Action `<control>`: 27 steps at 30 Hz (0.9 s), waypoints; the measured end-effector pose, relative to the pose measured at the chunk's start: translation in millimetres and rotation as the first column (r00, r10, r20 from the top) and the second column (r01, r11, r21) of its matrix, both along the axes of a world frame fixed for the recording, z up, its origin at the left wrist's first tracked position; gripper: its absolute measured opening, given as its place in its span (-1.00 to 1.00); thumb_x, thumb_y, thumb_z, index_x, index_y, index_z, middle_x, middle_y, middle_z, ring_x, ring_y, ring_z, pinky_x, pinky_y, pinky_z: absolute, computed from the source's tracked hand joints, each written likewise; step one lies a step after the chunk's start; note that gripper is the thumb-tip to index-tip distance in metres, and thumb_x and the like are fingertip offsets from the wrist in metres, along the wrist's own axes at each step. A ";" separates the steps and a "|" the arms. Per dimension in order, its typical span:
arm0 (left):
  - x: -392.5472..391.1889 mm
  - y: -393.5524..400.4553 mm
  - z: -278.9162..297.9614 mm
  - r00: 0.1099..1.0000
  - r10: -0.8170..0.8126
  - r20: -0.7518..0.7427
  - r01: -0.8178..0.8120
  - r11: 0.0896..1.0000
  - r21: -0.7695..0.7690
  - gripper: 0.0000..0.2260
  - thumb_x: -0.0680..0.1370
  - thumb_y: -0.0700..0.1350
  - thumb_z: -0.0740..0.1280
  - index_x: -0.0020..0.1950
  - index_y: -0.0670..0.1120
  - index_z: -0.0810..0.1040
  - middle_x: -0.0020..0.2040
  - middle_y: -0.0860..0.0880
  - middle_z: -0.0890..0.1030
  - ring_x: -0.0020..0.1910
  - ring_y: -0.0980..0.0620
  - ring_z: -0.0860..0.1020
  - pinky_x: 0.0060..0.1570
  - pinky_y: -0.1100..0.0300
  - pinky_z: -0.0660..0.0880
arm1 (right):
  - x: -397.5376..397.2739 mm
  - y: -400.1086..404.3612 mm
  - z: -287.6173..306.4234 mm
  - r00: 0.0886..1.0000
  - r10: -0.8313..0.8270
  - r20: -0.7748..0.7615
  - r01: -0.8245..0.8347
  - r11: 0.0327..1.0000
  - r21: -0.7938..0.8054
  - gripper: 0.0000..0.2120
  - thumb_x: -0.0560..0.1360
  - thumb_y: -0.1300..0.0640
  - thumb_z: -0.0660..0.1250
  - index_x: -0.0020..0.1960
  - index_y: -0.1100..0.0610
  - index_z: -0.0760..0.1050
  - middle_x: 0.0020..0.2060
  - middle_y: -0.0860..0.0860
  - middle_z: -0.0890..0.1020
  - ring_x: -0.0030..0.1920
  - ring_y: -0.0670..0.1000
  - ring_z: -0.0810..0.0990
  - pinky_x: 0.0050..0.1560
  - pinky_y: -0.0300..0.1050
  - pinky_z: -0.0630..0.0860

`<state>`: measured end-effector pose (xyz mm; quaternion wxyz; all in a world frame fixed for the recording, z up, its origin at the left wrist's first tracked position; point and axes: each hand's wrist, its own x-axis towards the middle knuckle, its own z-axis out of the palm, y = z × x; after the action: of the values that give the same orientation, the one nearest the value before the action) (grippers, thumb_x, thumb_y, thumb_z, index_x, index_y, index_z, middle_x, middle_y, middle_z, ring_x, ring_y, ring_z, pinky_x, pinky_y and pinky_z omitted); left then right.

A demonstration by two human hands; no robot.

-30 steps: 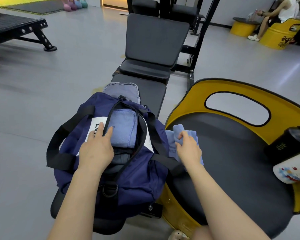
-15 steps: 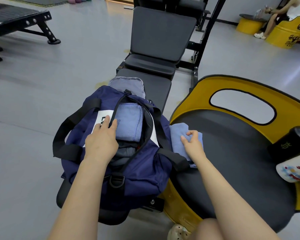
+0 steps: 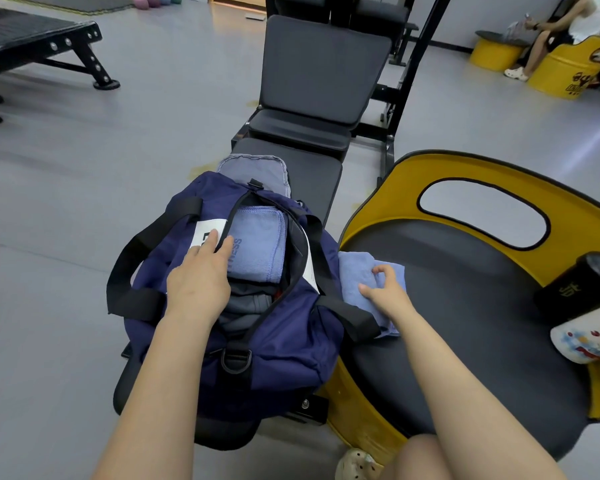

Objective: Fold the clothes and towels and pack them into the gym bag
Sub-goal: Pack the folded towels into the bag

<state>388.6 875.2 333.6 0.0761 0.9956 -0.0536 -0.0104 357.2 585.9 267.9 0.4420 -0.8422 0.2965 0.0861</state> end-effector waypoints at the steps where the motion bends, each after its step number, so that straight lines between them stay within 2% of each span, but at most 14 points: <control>1: 0.6 0.8 0.3 1.000 0.000 0.009 0.000 1.000 -0.003 -0.40 0.55 -0.35 0.08 0.54 0.04 0.08 0.54 0.05 0.07 0.34 -0.04 0.29 -0.16 0.11 0.32 | 0.8 -0.2 0.1 0.999 -0.028 -0.027 0.028 0.999 0.024 -0.44 0.54 0.04 0.30 0.45 0.07 0.13 0.16 0.18 0.47 -0.01 0.07 0.49 -0.05 -0.08 0.43; 3: 1.9 2.7 0.9 1.000 0.004 0.019 -0.004 1.000 -0.009 -0.39 0.55 -0.36 0.08 0.54 0.06 0.10 0.53 0.06 0.10 0.32 -0.04 0.31 -0.16 0.10 0.33 | 3.8 -2.1 -2.2 0.991 -0.085 -0.108 0.091 0.995 0.047 -0.24 0.51 -0.05 0.35 0.52 0.15 0.02 0.34 0.18 0.39 0.26 0.19 0.43 0.19 0.03 0.42; 4: 2.3 3.4 1.3 1.000 0.008 0.023 -0.008 1.000 -0.011 -0.39 0.55 -0.37 0.08 0.54 0.07 0.10 0.52 0.06 0.11 0.31 -0.04 0.32 -0.16 0.10 0.33 | 5.2 -2.6 -2.8 0.985 -0.103 -0.137 0.112 0.992 0.060 -0.25 0.50 -0.07 0.35 0.50 0.21 0.08 0.35 0.17 0.39 0.28 0.19 0.42 0.18 0.02 0.42; 6: 3.0 4.4 1.9 0.999 0.017 0.039 -0.016 1.000 -0.022 -0.39 0.55 -0.37 0.08 0.53 0.08 0.13 0.49 0.05 0.17 0.29 -0.06 0.34 -0.16 0.10 0.34 | 6.9 -4.0 -3.9 0.981 -0.121 -0.151 0.138 0.985 0.106 -0.38 0.50 -0.08 0.36 0.39 0.26 0.27 0.28 0.15 0.46 0.18 0.14 0.48 0.08 -0.04 0.44; 8: 3.5 4.9 3.0 0.998 0.027 0.050 -0.025 0.999 -0.044 -0.41 0.55 -0.37 0.08 0.52 0.07 0.16 0.46 0.02 0.22 0.28 -0.08 0.34 -0.14 0.09 0.37 | 6.0 -3.7 -1.8 0.981 -0.146 -0.129 0.164 0.976 0.140 -0.45 0.49 -0.07 0.37 0.31 0.26 0.34 0.22 0.15 0.51 0.08 0.12 0.50 0.03 -0.05 0.45; 11: 6.9 6.0 4.3 0.999 0.038 0.036 -0.035 0.997 -0.075 -0.41 0.54 -0.37 0.08 0.52 0.06 0.17 0.47 0.01 0.22 0.28 -0.11 0.35 -0.08 0.04 0.39 | 4.5 -4.2 4.5 0.983 -0.180 -0.045 0.184 0.974 0.131 -0.48 0.48 -0.04 0.38 0.31 0.21 0.35 0.22 0.14 0.50 0.08 0.11 0.50 0.06 -0.03 0.47; 13: 9.8 7.6 4.2 0.999 0.036 0.035 -0.032 0.995 -0.093 -0.40 0.53 -0.37 0.08 0.51 0.06 0.18 0.46 0.02 0.22 0.23 -0.12 0.37 -0.13 0.05 0.38 | 3.3 -3.8 12.6 0.982 -0.190 0.023 0.187 0.978 0.088 -0.50 0.48 -0.01 0.37 0.33 0.17 0.37 0.24 0.13 0.49 0.08 0.11 0.50 -0.03 -0.09 0.43; 16: 13.3 10.4 3.2 0.999 0.043 0.031 -0.039 0.991 -0.125 -0.38 0.52 -0.37 0.07 0.52 0.05 0.15 0.48 0.05 0.19 0.22 -0.14 0.40 -0.15 0.03 0.36 | 1.2 -3.4 26.0 0.975 -0.154 0.159 0.154 0.988 0.009 -0.75 0.48 0.04 0.37 0.05 0.17 0.47 0.03 0.14 0.59 -0.07 0.10 0.55 -0.28 -0.13 0.40; 19: 15.2 13.2 6.4 0.997 0.059 0.040 -0.052 0.986 -0.161 -0.36 0.51 -0.40 0.06 0.54 0.03 0.11 0.52 0.10 0.15 0.24 -0.17 0.42 -0.05 -0.01 0.40 | 0.6 1.6 44.6 0.949 -0.127 0.289 0.151 0.987 -0.060 -0.77 0.48 0.07 0.36 0.09 0.15 0.49 -0.04 0.09 0.58 0.00 0.13 0.56 -0.26 -0.12 0.39; 24: 16.4 21.0 19.0 0.989 0.139 0.056 -0.122 0.962 -0.243 -0.32 0.49 -0.43 0.05 0.55 0.03 0.09 0.53 0.12 0.16 0.28 -0.19 0.40 0.04 0.02 0.37 | 10.2 27.7 85.6 0.870 -0.047 0.491 0.076 0.996 -0.038 -0.68 0.51 0.10 0.34 0.26 0.02 0.46 0.00 -0.08 0.54 -0.02 -0.06 0.50 -0.23 -0.34 0.39; 27: 16.2 25.1 22.3 0.985 0.165 0.052 -0.145 0.952 -0.271 -0.30 0.47 -0.44 0.06 0.55 0.02 0.08 0.54 0.11 0.13 0.33 -0.15 0.37 0.04 0.05 0.34 | 17.4 52.0 109.4 0.818 0.073 0.571 -0.056 0.997 -0.047 -0.72 0.49 0.10 0.38 0.17 -0.08 0.47 -0.06 -0.21 0.55 -0.08 -0.25 0.51 -0.23 -0.45 0.41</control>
<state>404.8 900.3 355.8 0.2076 0.9772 0.0211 0.0400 374.7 637.9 377.3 0.4957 -0.8448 0.1229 -0.1596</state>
